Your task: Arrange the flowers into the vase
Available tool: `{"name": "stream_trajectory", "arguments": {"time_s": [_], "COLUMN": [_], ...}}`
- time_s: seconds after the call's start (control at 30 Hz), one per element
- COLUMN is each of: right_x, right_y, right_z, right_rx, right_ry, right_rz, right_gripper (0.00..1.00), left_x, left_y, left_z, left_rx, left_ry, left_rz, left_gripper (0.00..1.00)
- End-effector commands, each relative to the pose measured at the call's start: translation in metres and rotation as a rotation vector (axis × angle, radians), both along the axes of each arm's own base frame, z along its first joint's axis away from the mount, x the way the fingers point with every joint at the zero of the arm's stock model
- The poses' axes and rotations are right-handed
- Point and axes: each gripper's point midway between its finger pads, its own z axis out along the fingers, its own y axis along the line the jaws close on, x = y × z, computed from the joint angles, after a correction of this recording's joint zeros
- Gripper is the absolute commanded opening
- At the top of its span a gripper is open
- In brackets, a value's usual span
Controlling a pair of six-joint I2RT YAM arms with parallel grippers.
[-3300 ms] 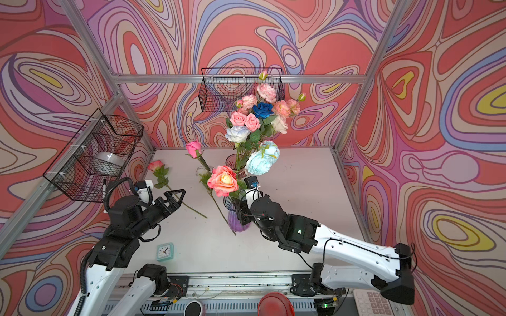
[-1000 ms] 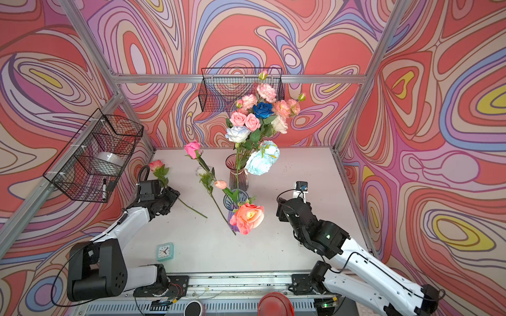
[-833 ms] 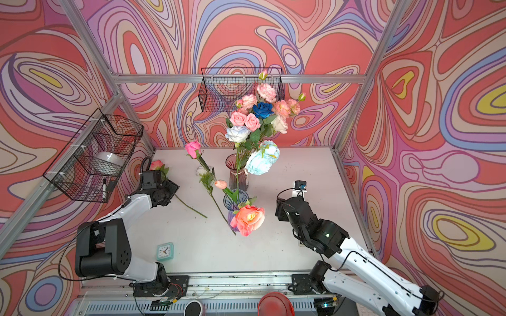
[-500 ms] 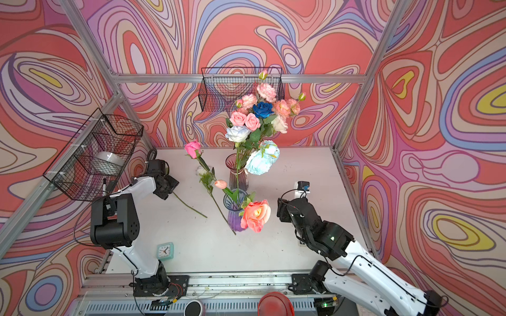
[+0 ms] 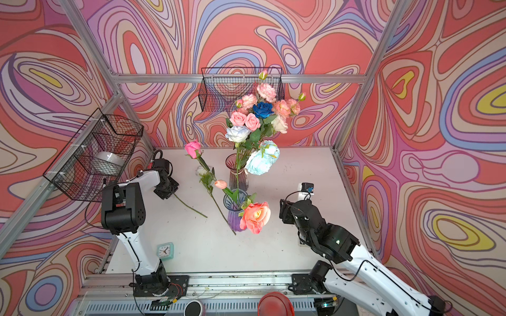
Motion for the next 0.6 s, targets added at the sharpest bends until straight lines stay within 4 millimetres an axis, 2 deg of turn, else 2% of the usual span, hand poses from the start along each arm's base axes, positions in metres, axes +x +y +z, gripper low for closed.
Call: {"name": "stream_trajectory", "arguments": {"time_s": [0.0, 0.13, 0.23, 0.4, 0.57], "right_x": [-0.001, 0.0, 0.001, 0.002, 0.002], "right_y": [-0.001, 0.001, 0.001, 0.0, 0.001], "right_z": [0.002, 0.003, 0.004, 0.009, 0.011], "right_rx": [0.022, 0.016, 0.015, 0.027, 0.026], "right_ry": [0.002, -0.002, -0.004, -0.021, -0.025], "right_rz": [-0.007, 0.0, -0.001, -0.009, -0.006], "right_gripper": [0.71, 0.71, 0.71, 0.71, 0.71], "left_x": [-0.018, -0.014, -0.008, 0.0, -0.009], "left_y": [0.006, 0.004, 0.001, -0.009, -0.021], "left_z": [-0.008, 0.002, 0.021, 0.057, 0.103], "left_rx": [0.031, 0.026, 0.022, -0.012, -0.032], "left_ry": [0.097, 0.051, -0.01, -0.137, -0.288], "left_rz": [-0.02, -0.023, -0.03, -0.046, -0.069], "left_gripper": [0.19, 0.08, 0.0, 0.0, 0.0]}}
